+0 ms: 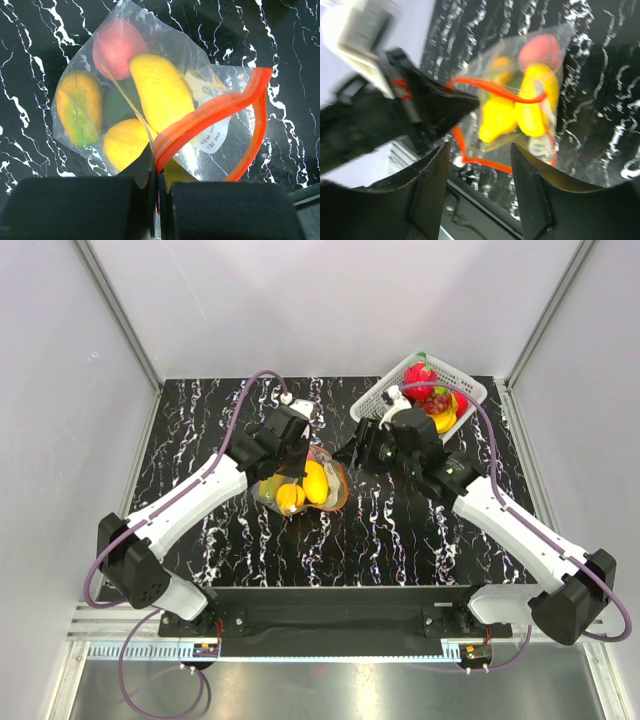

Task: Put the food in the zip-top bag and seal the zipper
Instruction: Zip the zipper food storage bag at the center of the board.

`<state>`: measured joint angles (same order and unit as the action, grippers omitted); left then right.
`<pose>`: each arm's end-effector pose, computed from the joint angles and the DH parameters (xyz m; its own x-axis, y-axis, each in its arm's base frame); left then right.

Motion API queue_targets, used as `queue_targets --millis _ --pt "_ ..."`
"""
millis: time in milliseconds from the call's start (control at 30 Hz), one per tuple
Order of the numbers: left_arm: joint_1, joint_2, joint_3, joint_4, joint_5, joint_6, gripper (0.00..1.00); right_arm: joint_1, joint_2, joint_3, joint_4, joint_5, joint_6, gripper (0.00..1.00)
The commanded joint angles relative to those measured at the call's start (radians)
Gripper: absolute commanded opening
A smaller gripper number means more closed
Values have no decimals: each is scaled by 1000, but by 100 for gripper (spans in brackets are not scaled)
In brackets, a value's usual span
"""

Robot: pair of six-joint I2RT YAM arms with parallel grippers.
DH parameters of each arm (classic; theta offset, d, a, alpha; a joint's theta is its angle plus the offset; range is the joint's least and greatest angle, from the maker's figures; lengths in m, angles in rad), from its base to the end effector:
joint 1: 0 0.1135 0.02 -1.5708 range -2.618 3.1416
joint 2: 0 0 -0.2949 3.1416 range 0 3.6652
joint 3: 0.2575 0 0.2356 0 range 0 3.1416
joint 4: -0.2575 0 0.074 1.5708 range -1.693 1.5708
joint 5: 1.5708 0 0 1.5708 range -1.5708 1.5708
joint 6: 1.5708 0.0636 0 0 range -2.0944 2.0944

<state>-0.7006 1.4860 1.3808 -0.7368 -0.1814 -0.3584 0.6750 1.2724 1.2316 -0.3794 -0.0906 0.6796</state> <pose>0.2511 -0.1968 0.3412 -0.7242 0.1594 -0.6709 0.3078 0.9454 -0.1076 0.2219 0.1850 0.3900 -0.6794 0.2579 -0.6870 -0.3341 0.7248 0.6025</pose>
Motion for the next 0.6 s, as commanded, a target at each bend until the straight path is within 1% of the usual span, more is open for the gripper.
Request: queue_targets --millis 0,167,367,567 --pt "6 -49 18 30 10 9 0 8 15 -69 -62 29 -75 57" --pt "6 -53 14 30 16 6 0 8 15 -182 19 25 -29 59" --pt "6 -52 12 33 19 3 0 14 28 -267 94 20 14 61" --pt "6 -47 17 31 20 1 0 29 70 -274 131 17 21 56"
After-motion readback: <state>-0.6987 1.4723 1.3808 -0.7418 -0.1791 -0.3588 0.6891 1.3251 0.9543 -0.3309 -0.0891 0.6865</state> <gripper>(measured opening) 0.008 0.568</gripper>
